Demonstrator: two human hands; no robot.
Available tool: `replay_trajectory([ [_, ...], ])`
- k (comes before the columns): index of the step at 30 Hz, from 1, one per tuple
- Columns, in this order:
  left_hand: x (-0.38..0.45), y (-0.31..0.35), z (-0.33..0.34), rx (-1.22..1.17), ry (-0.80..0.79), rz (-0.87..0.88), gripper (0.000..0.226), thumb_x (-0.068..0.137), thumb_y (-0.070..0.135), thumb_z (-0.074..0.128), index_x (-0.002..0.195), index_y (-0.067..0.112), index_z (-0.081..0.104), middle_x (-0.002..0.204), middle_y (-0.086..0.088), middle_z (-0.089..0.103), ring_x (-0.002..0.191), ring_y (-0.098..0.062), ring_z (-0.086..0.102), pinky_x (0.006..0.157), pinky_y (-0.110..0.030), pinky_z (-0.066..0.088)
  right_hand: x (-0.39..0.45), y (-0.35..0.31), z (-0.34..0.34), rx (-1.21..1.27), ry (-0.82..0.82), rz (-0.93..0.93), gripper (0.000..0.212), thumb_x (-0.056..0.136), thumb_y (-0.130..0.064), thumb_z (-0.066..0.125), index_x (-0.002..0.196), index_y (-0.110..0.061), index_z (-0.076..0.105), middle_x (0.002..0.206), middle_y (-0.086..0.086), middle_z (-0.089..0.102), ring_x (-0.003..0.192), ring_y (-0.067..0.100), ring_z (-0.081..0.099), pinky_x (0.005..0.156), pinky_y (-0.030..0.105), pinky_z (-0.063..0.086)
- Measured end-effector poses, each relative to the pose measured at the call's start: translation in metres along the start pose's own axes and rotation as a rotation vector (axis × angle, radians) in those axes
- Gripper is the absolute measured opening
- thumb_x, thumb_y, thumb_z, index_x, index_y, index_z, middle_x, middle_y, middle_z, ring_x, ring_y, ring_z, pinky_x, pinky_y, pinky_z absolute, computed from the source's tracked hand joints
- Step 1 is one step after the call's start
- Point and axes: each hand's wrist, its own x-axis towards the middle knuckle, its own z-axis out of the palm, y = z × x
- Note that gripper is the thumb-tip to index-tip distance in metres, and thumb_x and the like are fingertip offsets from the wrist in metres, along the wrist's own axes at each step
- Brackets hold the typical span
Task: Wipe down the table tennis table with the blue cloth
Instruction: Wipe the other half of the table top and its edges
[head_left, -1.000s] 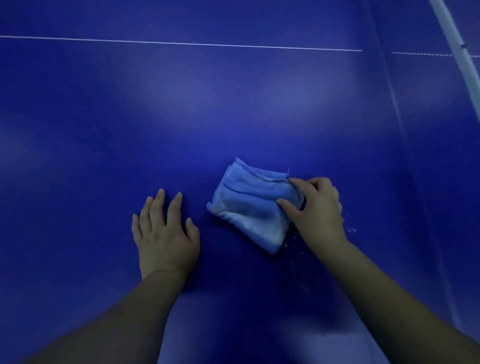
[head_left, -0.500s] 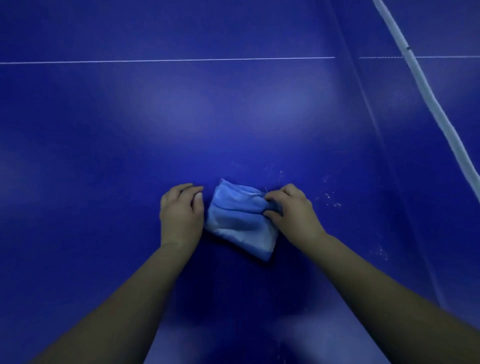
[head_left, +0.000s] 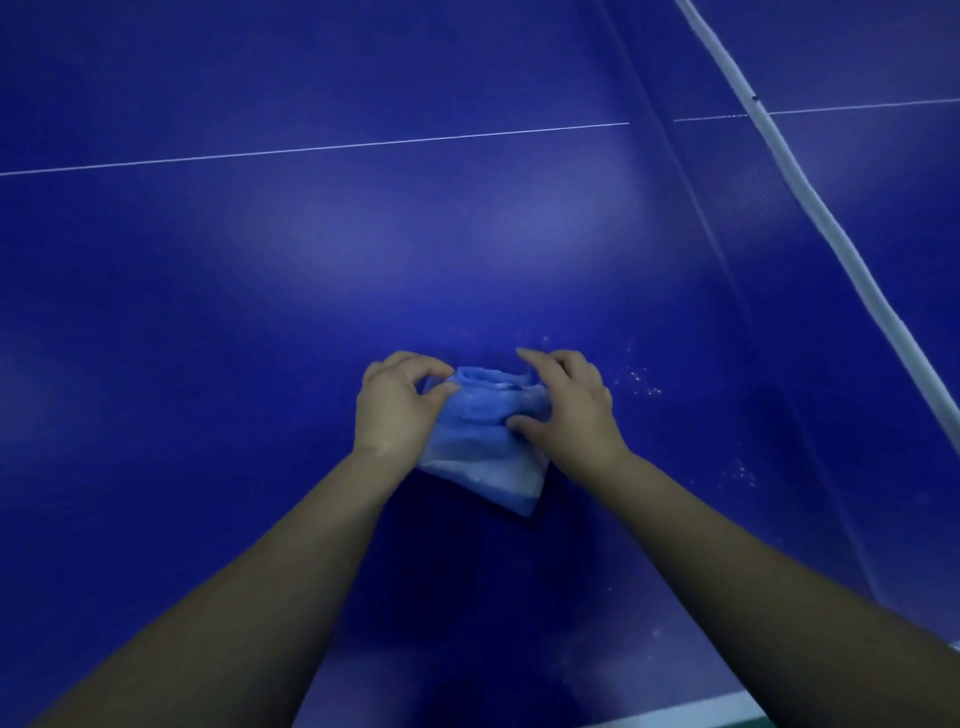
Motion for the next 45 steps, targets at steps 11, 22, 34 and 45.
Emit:
replay_trajectory([
  [11,-0.037,0.017,-0.060,-0.286,-0.216,-0.001,0.023,0.090,0.004,0.063,0.081,0.025,0.059,0.067,0.013,0.065,0.067,-0.003,0.056,0.067,-0.014,0.042,-0.025,-0.010,-0.026,-0.074,-0.068,-0.236,0.017,0.078,-0.023,0.074,0.076,-0.019,0.057,0.067,-0.007,0.054,0.067,0.018,0.052,0.069,0.028,0.033],
  [22,-0.105,-0.041,-0.091,-0.072,-0.563,-0.143,0.022,0.095,0.018,0.061,0.074,0.016,0.066,0.068,0.006,0.069,0.058,-0.002,0.059,0.060,-0.016,0.046,-0.128,-0.022,-0.005,-0.008,-0.423,-0.352,0.022,0.075,-0.013,0.073,0.097,-0.020,0.074,0.095,-0.003,0.067,0.090,0.016,0.060,0.075,0.027,0.044],
  [34,-0.092,-0.048,-0.049,0.360,-0.339,0.153,0.026,0.089,0.028,0.069,0.114,0.026,0.070,0.115,0.011,0.060,0.100,-0.011,0.053,0.085,-0.028,0.047,-0.111,-0.031,0.027,-0.037,-0.086,-0.050,0.029,0.088,-0.031,0.067,0.115,-0.022,0.068,0.105,-0.003,0.061,0.101,0.019,0.053,0.088,0.036,0.046],
  [45,-0.077,-0.060,-0.040,0.545,-0.323,0.226,0.031,0.089,0.034,0.067,0.118,0.023,0.065,0.116,0.005,0.054,0.108,-0.019,0.049,0.083,-0.032,0.044,-0.095,-0.024,0.051,-0.243,-0.162,-0.008,0.031,0.084,-0.040,0.067,0.111,-0.025,0.062,0.105,-0.003,0.052,0.102,0.021,0.048,0.078,0.031,0.038],
])
